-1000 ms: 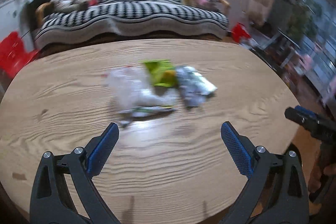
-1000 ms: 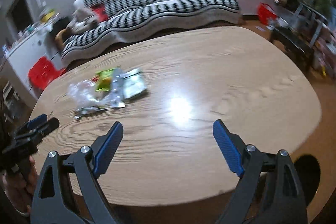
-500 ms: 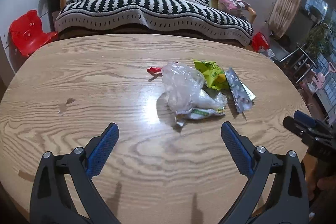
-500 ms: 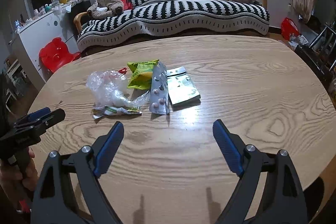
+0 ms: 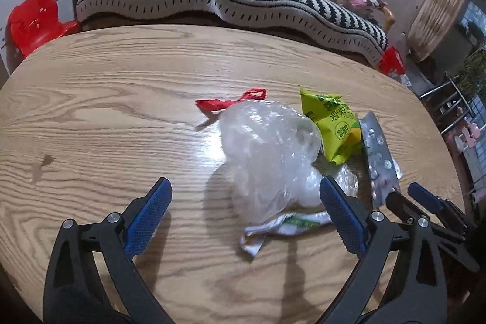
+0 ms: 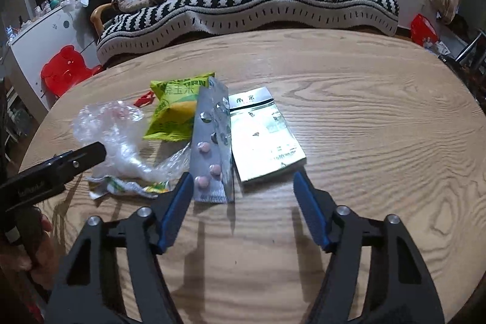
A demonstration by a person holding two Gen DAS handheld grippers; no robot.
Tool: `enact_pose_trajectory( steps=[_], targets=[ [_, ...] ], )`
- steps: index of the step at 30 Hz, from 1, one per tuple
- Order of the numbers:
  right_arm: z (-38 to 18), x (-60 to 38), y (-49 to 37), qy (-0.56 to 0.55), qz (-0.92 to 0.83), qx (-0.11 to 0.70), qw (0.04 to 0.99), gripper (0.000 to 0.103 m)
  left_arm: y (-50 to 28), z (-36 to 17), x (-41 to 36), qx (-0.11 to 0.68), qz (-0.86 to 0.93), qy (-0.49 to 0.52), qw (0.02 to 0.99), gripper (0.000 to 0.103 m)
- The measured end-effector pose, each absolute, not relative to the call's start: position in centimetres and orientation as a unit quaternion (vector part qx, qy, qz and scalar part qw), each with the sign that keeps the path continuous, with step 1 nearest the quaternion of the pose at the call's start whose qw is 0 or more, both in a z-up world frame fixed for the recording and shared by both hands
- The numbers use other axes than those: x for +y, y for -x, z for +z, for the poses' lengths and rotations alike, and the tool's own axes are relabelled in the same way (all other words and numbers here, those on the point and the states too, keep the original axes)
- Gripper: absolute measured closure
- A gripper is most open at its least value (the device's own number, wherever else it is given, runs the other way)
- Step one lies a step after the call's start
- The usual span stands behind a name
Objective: Collect trash
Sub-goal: 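Grasp the clear plastic bag with the left tool while the right tool grasps the pill blister pack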
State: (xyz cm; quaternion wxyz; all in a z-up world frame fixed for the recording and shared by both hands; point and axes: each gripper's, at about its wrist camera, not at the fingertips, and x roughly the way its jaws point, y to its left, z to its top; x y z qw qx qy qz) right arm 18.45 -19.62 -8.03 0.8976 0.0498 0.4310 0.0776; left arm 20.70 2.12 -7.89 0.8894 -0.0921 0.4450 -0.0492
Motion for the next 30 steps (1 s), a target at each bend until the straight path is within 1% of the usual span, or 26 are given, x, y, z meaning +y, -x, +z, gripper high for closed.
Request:
enact_pose_trajectory(
  steps=[2,4,5,7,8,10,11,12,13,14,15,16,17,22,30],
  targets=[
    [-8.5,-19.4,-19.0,-0.047,0.077,0.435,0.896,0.045,-21.1,-8.1,1.6,0.445,-0.048,0.092,0.889,0.008],
    [-8.7,-19.1,-19.4,-0.048,0.082,0.438,0.894,0.055,-21.6,-8.3,1.0,0.445,-0.054,0.094,0.889,0.008],
    [-8.7,-18.9,-19.5,-0.042,0.083,0.438,0.894,0.058,-21.8,-8.4,0.8,0.446,-0.055,0.092,0.889,0.008],
    [-9.0,-18.5,-19.6,-0.032,0.079,0.442,0.893,0.070,-22.0,-8.7,0.2,0.446,-0.055,0.079,0.890,0.008],
    [-9.1,-18.4,-19.7,-0.031,0.079,0.444,0.892,0.073,-22.1,-8.8,0.1,0.446,-0.056,0.076,0.890,0.009],
    [-9.3,-18.2,-19.8,-0.030,0.078,0.450,0.889,0.090,-22.0,-9.0,-0.2,0.447,-0.062,0.073,0.889,0.020],
    [-9.3,-18.2,-19.7,-0.029,0.078,0.450,0.889,0.094,-22.1,-9.1,-0.2,0.450,-0.067,0.073,0.887,0.035],
    [-9.1,-18.2,-19.6,-0.027,0.076,0.448,0.890,0.096,-22.0,-9.1,-0.3,0.453,-0.073,0.075,0.885,0.047],
    [-8.9,-18.1,-19.4,-0.028,0.075,0.445,0.892,0.097,-21.9,-8.9,-0.2,0.452,-0.078,0.079,0.885,0.053],
    [-8.6,-18.2,-19.2,-0.032,0.075,0.442,0.893,0.097,-21.7,-8.6,-0.1,0.451,-0.081,0.082,0.885,0.069],
    [-8.2,-18.3,-19.0,-0.036,0.077,0.439,0.895,0.097,-21.6,-8.3,0.0,0.452,-0.081,0.084,0.885,0.078],
    [-7.7,-18.4,-18.7,-0.038,0.077,0.434,0.897,0.097,-21.4,-8.0,0.2,0.450,-0.082,0.090,0.885,0.080],
    [-7.2,-18.4,-18.3,-0.039,0.077,0.428,0.899,0.097,-21.1,-7.6,0.5,0.447,-0.084,0.097,0.885,0.083],
    [-5.2,-18.6,-16.8,-0.046,0.078,0.412,0.907,0.097,-19.8,-5.9,2.0,0.431,-0.083,0.117,0.891,0.086],
    [-3.0,-19.6,-13.6,-0.052,0.072,0.399,0.913,0.097,-16.5,-3.1,3.9,0.408,-0.066,0.109,0.904,0.086]
  ],
)
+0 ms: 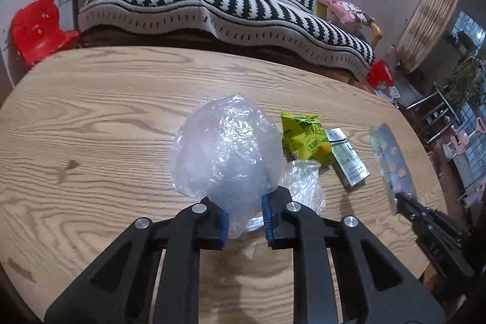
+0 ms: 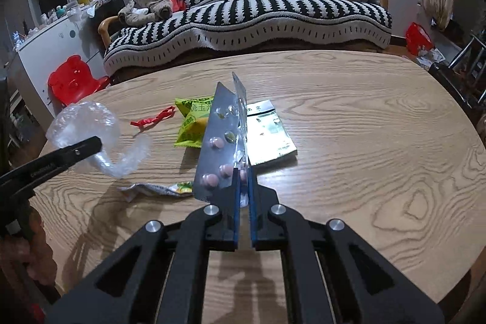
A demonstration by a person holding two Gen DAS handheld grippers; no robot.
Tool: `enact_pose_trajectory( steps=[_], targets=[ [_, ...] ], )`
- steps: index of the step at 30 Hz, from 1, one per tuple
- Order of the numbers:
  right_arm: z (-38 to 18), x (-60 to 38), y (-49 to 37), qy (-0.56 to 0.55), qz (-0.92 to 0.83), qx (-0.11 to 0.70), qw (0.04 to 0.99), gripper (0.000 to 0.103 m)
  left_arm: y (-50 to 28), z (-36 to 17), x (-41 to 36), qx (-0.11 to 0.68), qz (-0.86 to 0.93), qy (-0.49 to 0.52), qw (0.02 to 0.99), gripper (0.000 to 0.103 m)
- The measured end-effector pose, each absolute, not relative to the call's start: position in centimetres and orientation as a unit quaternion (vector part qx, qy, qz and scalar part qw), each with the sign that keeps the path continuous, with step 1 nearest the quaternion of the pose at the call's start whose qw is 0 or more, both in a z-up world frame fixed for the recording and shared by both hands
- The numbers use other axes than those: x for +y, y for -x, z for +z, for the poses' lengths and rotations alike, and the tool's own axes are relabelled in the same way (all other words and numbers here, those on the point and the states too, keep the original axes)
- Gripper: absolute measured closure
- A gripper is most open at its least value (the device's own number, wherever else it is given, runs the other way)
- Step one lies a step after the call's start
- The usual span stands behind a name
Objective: Collect trash
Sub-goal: 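Grasp the clear plastic bag with the left tool while the right tool grasps the pill blister pack, then carry the plastic bag and blister pack to the bin and open both tools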
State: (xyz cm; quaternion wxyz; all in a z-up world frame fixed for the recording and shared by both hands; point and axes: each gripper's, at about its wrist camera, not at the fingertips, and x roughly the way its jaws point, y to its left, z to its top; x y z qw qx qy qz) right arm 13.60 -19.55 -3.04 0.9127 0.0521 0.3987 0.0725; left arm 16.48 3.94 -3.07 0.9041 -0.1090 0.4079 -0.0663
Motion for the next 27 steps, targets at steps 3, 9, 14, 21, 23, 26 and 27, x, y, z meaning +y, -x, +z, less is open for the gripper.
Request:
enact_pose_trajectory(
  steps=[3,9,14,21,23,26,27],
  targets=[
    [-2.4,-20.3,-12.2,-0.058,0.072,0.394,0.914,0.097,-14.8,-2.3,4.3,0.400,-0.069,0.095,0.909,0.086],
    [-1.0,-22.9,-9.5,-0.063,0.059,0.387,0.918,0.097,-12.3,-1.3,3.9,0.397,-0.084,0.079,0.911,0.086],
    [0.0,-26.3,-7.1,-0.068,0.043,0.381,0.921,0.097,-11.4,-0.6,1.0,0.394,-0.108,0.074,0.910,0.086],
    [1.0,-32.7,-3.0,-0.075,0.002,0.373,0.925,0.097,-10.2,0.4,-6.3,0.386,-0.165,0.061,0.905,0.086],
    [1.3,-34.6,-1.7,-0.080,-0.012,0.369,0.926,0.097,-9.7,0.6,-8.9,0.384,-0.183,0.054,0.903,0.086],
    [1.7,-38.0,0.5,-0.089,-0.035,0.363,0.927,0.097,-8.9,0.7,-12.5,0.384,-0.210,0.043,0.898,0.086],
    [1.8,-39.3,1.3,-0.092,-0.045,0.362,0.927,0.097,-8.4,0.6,-14.4,0.385,-0.225,0.039,0.894,0.086]
  ],
)
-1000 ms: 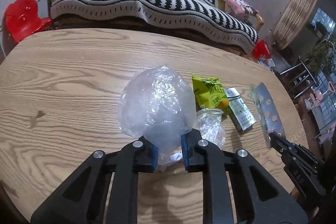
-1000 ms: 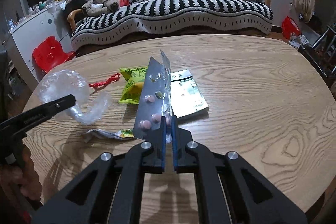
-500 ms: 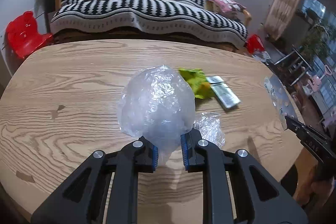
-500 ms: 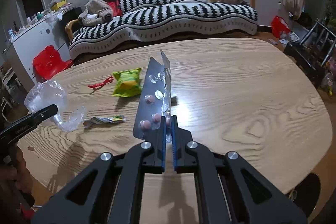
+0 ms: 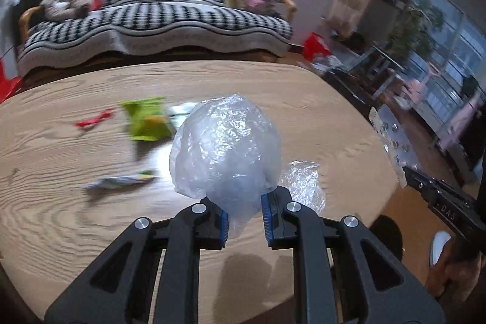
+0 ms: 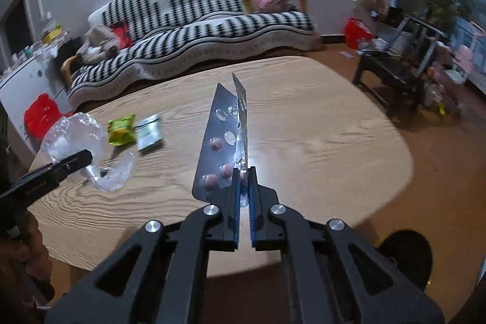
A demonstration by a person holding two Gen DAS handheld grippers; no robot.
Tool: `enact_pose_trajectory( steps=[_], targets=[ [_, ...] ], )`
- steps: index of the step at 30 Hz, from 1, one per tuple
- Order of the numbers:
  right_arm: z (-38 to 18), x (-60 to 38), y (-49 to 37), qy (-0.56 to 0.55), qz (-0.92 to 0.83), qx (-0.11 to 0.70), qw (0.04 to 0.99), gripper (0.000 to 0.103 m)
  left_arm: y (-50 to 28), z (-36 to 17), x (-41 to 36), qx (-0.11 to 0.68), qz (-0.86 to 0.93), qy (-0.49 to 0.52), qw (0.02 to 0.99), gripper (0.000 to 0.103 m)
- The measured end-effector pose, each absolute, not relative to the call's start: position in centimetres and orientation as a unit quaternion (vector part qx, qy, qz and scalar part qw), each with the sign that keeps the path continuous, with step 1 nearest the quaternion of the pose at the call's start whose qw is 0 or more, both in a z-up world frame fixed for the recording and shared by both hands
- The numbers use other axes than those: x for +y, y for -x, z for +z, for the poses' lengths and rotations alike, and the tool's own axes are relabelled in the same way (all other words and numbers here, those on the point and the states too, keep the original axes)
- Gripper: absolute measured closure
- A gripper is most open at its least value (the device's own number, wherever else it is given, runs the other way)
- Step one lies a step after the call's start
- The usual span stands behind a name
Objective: Collect trash
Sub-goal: 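Carry the plastic bag and blister pack to the bin and open both tools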
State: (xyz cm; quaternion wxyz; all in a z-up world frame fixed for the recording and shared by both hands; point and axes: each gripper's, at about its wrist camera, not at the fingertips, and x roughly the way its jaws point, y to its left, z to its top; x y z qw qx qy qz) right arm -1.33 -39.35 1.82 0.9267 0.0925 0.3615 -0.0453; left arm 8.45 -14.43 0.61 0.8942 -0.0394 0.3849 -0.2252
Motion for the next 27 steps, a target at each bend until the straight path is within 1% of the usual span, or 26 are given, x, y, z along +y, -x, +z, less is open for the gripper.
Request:
enact_pose_trajectory(
  steps=[5,14,19,27],
  targets=[
    [1.8,-45.2,5.3,-0.108,-0.090,0.359,0.923,0.097,-6.4,0.2,-21.5,0.385,-0.284,0.021,0.878,0.086],
    [-0.2,-55.5,13.6,-0.150,-0.173,0.363,0.903,0.097,-2.2,-1.5,-32.2,0.396,-0.369,0.005,0.841,0.086],
    [-2.0,-59.8,17.2,-0.174,-0.208,0.371,0.888,0.097,0.4,-3.4,-38.2,0.409,-0.413,-0.017,0.814,0.086],
    [-6.7,-65.7,20.7,-0.233,-0.243,0.420,0.843,0.097,3.7,-8.1,-46.4,0.443,-0.456,-0.057,0.770,0.086]
  ],
)
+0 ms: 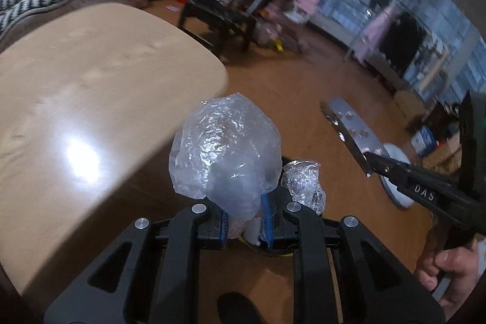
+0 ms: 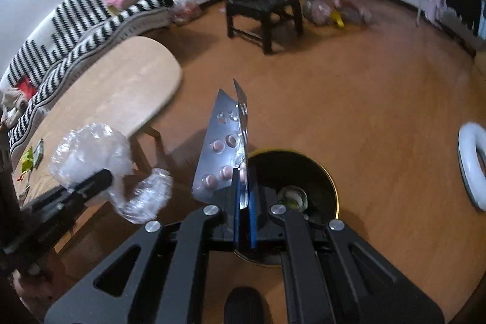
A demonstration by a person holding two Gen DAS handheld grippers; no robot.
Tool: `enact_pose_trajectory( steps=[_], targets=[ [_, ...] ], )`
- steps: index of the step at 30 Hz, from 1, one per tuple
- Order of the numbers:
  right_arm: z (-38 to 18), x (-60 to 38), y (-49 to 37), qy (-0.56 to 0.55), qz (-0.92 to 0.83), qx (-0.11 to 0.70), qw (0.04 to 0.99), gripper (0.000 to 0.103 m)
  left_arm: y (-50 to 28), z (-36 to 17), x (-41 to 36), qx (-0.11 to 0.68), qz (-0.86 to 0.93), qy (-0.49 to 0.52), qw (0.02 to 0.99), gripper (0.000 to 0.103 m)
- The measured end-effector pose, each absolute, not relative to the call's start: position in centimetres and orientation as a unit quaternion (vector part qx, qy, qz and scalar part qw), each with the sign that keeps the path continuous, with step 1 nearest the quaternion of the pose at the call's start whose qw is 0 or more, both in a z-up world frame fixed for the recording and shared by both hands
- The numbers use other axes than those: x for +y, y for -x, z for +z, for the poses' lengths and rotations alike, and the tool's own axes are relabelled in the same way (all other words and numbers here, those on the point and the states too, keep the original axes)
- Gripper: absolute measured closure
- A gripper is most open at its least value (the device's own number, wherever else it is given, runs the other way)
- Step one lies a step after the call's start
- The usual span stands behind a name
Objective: Collect trash
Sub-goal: 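Carry the plastic bag and blister pack to the bin and open both tools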
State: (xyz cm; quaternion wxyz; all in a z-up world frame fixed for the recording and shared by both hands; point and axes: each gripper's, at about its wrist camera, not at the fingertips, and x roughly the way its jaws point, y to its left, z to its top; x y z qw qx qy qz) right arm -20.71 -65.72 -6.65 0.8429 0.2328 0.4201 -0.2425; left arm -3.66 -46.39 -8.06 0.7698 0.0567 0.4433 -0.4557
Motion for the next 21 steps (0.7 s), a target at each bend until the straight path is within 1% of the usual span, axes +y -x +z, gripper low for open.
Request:
enact_pose_trajectory(
  steps=[9,12,21],
  targets=[
    [-11.8,-68.8,22.1,-0.293,-0.251,0.483,0.786,0.097,6.7,-14.3,-53.1,0.487,-0.479,-0.115,0.721,0.086],
    [-12.4,-69.2,22.4,-0.304,-0.251,0.485,0.781,0.097,6.8,-15.4,-54.1,0.496,-0.482,-0.122,0.712,0.086],
    [-12.3,-69.8,22.9,-0.310,-0.252,0.484,0.779,0.097,6.0,-16.3,-55.4,0.503,-0.480,-0.123,0.708,0.086]
  ],
)
